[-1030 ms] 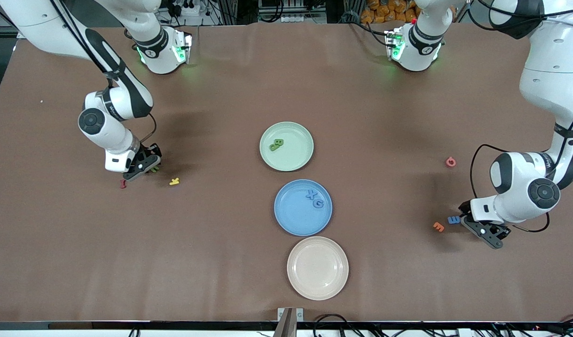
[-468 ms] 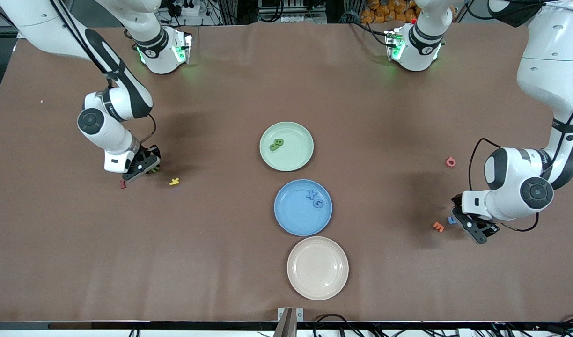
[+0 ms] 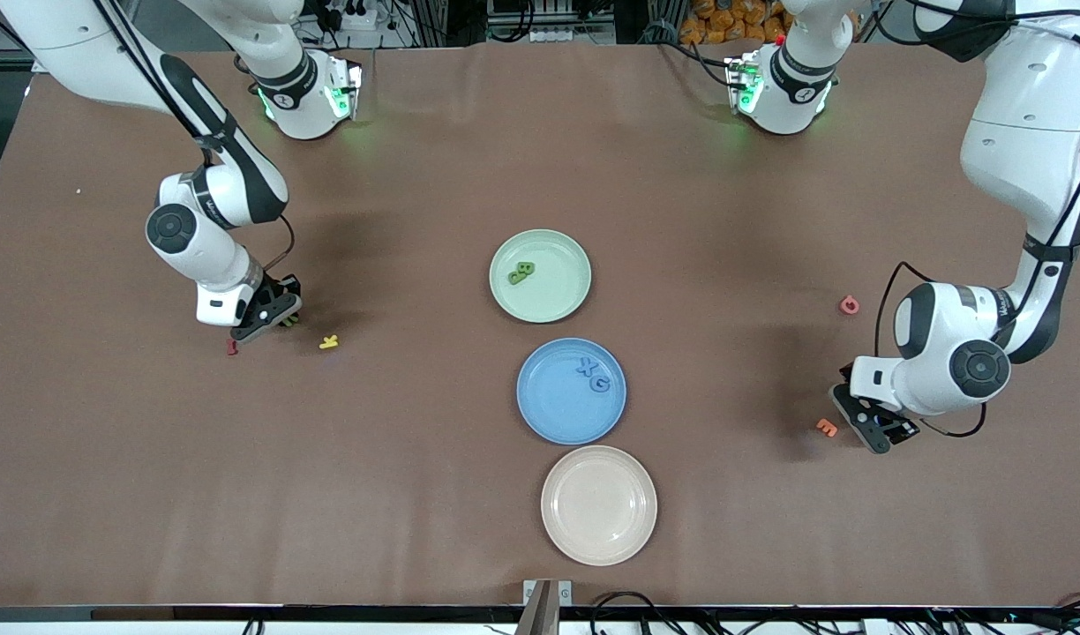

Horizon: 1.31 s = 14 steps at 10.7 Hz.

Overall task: Sort letters by color into matching plates
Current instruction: 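Grasp green u with the right gripper while the left gripper grasps blue g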

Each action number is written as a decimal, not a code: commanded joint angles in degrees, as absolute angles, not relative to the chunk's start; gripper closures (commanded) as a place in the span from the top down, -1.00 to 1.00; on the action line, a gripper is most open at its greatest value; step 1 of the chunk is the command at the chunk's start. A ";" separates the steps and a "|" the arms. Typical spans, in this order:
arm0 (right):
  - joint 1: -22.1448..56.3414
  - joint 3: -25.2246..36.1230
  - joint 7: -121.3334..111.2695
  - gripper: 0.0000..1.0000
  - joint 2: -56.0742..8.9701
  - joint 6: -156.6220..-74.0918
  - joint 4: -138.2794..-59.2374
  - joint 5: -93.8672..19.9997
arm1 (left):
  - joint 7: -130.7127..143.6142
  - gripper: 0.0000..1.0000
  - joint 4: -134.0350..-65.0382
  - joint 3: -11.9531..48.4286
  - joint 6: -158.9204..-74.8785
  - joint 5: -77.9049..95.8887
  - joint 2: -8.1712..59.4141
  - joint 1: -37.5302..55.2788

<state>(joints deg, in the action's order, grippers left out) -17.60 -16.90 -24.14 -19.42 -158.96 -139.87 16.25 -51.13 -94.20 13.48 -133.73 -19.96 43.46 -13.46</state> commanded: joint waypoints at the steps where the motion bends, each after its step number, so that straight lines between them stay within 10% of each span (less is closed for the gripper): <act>1: -18.02 -17.31 -24.79 -0.91 -19.34 -159.17 -139.40 16.35 | -52.91 1.00 -92.02 13.54 -133.59 -21.71 45.35 -13.36; 14: -12.75 -17.93 -17.33 -1.00 -14.41 -145.64 -130.87 6.78 | -50.89 1.00 -90.62 12.83 -134.03 -21.09 45.53 -16.43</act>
